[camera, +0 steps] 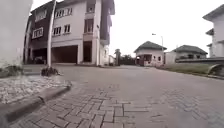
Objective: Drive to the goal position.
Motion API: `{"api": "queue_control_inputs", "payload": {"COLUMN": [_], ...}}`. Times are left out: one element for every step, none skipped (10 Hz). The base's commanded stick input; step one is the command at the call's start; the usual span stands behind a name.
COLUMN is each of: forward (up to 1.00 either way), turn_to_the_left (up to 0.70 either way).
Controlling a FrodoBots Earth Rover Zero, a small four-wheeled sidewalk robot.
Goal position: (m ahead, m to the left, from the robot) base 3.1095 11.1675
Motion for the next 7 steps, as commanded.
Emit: {"api": "queue_control_inputs", "payload": {"forward": [0.70, 0.70, 0.70, 0.70, 0.70, 0.70, 0.70], "turn_to_the_left": [0.00, 0.00, 0.00, 0.00, 0.00, 0.00, 0.00]}}
